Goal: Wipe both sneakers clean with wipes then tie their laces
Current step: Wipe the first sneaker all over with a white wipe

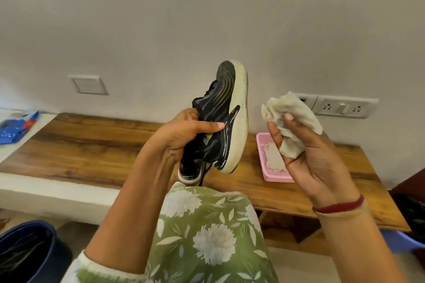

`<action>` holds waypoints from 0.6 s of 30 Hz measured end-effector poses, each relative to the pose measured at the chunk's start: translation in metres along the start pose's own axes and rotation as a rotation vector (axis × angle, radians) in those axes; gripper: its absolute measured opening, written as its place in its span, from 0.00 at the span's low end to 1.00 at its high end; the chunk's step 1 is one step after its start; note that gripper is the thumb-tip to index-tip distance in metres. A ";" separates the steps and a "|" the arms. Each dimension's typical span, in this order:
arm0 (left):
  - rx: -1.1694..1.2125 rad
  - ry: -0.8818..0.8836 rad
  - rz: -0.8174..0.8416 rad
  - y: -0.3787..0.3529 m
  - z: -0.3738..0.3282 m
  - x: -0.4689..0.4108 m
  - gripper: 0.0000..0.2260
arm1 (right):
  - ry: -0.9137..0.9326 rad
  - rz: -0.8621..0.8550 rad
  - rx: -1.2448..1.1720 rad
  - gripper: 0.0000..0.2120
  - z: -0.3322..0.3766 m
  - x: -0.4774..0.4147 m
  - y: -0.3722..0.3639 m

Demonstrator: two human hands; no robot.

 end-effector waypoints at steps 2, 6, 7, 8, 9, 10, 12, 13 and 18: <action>-0.103 0.017 -0.002 0.001 -0.004 -0.007 0.10 | -0.025 0.025 0.027 0.13 0.001 -0.006 -0.005; -0.547 0.108 0.152 -0.002 -0.015 -0.030 0.13 | -0.133 -0.033 0.036 0.12 0.000 -0.015 -0.004; -0.621 0.143 0.181 -0.003 -0.015 -0.034 0.14 | -0.153 -0.045 0.050 0.11 0.001 -0.017 -0.002; -0.673 0.176 0.187 -0.002 -0.013 -0.037 0.14 | -0.169 -0.053 0.065 0.10 0.001 -0.019 -0.001; -0.710 0.200 0.180 -0.001 -0.009 -0.040 0.15 | -0.183 -0.063 0.068 0.10 0.002 -0.020 0.001; -0.730 0.218 0.176 -0.001 -0.006 -0.042 0.15 | -0.193 -0.079 0.060 0.10 0.003 -0.021 0.003; -0.697 0.247 0.168 -0.001 0.004 -0.043 0.13 | -0.200 -0.122 0.039 0.10 0.002 -0.022 0.008; -0.647 0.256 0.150 0.000 0.009 -0.044 0.12 | -0.193 -0.145 0.032 0.10 0.002 -0.022 0.011; -0.334 0.230 0.085 -0.007 0.017 -0.039 0.13 | -0.113 -0.189 0.012 0.15 0.003 -0.018 0.015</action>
Point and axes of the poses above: each hand's wrist, its own x-axis away from the middle knuckle, its own y-axis out of the back of the hand, z = x × y, the point moved 6 cm from there along -x, towards the middle knuckle, and after that the axes turned 10 degrees about -x, right-handed, at the moved point
